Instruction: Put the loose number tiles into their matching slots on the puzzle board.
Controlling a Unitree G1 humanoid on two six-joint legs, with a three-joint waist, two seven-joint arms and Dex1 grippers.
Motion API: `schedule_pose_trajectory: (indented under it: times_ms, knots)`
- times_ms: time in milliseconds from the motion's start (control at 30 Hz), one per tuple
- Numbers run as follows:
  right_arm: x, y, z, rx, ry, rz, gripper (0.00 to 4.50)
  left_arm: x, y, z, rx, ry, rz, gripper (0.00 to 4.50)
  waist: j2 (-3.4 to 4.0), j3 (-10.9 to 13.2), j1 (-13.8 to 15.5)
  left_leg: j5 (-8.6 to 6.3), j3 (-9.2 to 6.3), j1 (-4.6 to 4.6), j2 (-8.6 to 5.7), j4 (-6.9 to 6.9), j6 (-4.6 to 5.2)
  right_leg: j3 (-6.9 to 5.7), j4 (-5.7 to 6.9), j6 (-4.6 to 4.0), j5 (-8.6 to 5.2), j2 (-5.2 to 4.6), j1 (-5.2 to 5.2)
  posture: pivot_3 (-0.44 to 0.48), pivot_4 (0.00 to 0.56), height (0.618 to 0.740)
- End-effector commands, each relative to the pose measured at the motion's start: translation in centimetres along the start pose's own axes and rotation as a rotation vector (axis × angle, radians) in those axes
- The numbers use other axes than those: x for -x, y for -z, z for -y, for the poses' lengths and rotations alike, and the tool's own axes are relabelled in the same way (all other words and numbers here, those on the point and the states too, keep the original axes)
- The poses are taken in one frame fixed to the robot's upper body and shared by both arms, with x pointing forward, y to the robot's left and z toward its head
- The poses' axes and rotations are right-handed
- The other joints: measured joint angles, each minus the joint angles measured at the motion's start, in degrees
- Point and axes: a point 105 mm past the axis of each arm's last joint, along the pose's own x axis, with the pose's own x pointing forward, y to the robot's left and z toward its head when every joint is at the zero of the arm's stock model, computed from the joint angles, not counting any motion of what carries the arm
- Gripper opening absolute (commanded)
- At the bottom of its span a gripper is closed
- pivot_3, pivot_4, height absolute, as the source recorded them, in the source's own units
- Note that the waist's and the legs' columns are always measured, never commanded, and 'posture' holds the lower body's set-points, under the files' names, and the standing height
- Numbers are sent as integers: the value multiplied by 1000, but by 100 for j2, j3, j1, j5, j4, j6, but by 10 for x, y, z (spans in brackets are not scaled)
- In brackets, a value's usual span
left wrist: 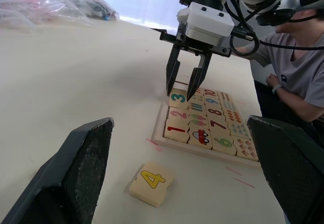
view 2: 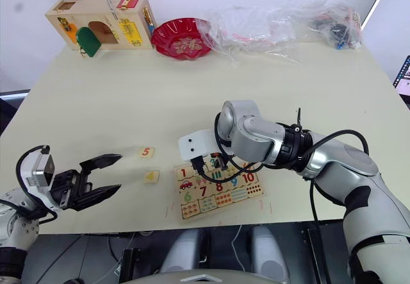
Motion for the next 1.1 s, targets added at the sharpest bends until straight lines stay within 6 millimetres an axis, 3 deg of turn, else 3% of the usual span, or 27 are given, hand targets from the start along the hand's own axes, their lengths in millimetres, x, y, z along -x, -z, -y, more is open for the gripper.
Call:
schedule_pose_trajectory:
  times_ms: [33, 1100]
  knots:
    - [8, -5, 4, 5, 26, 32, 920, 0, -9, 3, -44, 28, 5, 4500, 0, 0, 0, 0, 0, 0, 0, 0, 0, 0, 0, 0, 0, 0, 0, 0, 150, 740]
    - [8, -6, 1, 2, 18, 42, 920, -4, -12, 1, -51, 30, 12, 4500, 0, 0, 0, 0, 0, 0, 0, 0, 0, 0, 0, 0, 0, 0, 0, 0, 150, 740]
